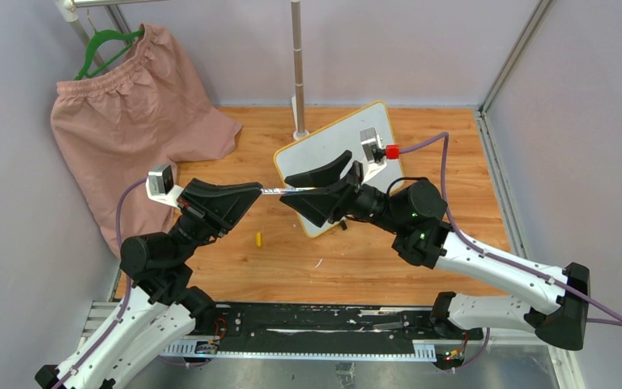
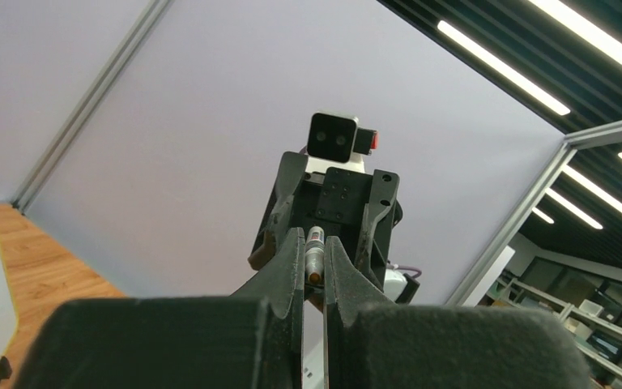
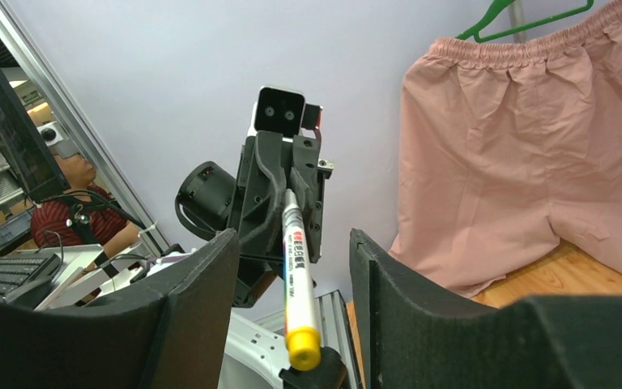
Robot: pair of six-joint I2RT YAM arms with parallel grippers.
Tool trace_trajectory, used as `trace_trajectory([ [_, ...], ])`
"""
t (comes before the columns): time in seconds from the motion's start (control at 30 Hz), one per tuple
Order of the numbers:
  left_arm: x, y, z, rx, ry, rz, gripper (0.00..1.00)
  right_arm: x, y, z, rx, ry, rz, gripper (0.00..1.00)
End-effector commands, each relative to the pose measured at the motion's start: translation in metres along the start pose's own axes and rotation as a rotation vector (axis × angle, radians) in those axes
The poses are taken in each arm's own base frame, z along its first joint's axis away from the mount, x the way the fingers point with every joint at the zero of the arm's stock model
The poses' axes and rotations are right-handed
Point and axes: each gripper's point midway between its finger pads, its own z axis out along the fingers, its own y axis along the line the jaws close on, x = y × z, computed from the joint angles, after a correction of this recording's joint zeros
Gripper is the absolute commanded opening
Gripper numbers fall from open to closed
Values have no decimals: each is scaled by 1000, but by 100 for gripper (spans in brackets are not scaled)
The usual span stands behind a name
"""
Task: Write a sentence on the whiteboard
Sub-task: Adjust the whiteboard marker.
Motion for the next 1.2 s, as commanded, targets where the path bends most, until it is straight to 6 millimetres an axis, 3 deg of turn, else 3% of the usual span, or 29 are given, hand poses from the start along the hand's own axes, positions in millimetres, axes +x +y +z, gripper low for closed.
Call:
trace_trajectory([
  [0.0, -8, -3, 0, 7, -46, -9, 0, -32, 20, 8, -53, -95, 8, 53],
  [0.37, -9, -5, 1, 10, -48, -13, 0, -23, 17, 16, -50, -60, 36, 46],
  [0.7, -7, -4, 2, 12, -35, -10, 0, -19, 15, 18, -38, -27, 37, 26],
  [0.9, -7, -6, 5, 19, -27, 3, 0, -14, 12, 19, -20, 8, 42, 32],
  [1.17, -7, -6, 6, 20, -24, 12, 0, -9, 10, 18, -6, 32, 39, 26],
])
